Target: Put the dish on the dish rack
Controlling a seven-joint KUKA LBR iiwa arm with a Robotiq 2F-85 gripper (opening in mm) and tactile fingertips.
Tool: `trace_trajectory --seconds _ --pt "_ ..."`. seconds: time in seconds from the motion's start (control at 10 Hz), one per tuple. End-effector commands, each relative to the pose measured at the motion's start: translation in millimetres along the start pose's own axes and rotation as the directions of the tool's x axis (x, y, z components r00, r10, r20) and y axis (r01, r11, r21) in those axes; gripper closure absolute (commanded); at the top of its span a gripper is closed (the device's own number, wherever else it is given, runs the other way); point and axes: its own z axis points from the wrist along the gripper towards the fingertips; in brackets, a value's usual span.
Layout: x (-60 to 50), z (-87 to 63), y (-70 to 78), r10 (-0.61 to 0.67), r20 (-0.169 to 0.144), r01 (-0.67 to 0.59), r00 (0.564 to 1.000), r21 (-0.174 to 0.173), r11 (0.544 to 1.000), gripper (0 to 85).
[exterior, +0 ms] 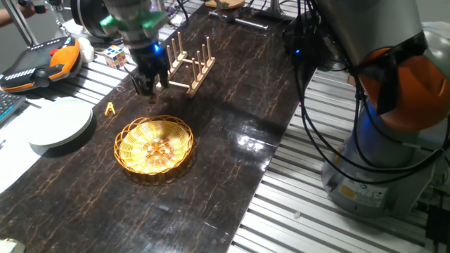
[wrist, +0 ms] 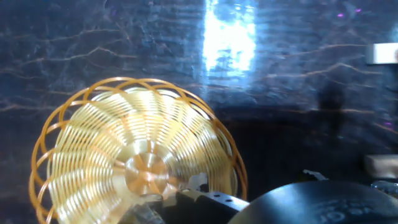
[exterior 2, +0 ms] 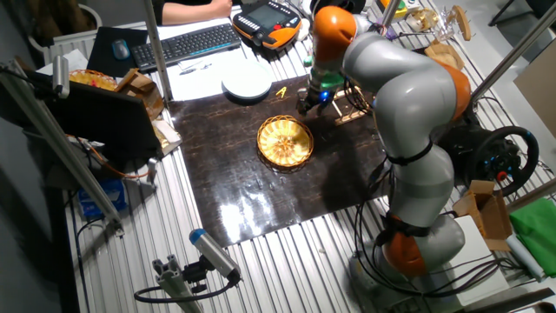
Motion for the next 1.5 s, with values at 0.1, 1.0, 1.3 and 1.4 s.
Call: trace_trajectory --seconds 0.1,1.0,1.3,1.4 --pt "-4.6 36.4 -2.8 -0.014 0.002 0.014 1.0 -0.023 1.0 12.3" --pt "-0.3 72.3 15.0 -0.065 0.006 0.065 0.998 -0.063 0.996 43.3" --pt "0.2 69.2 14.4 -0.099 0.007 0.099 0.995 -0.067 0.993 67.3" --pt "-1.9 62.4 10.2 -0.126 -0.017 0.124 0.992 -0.102 0.987 83.0"
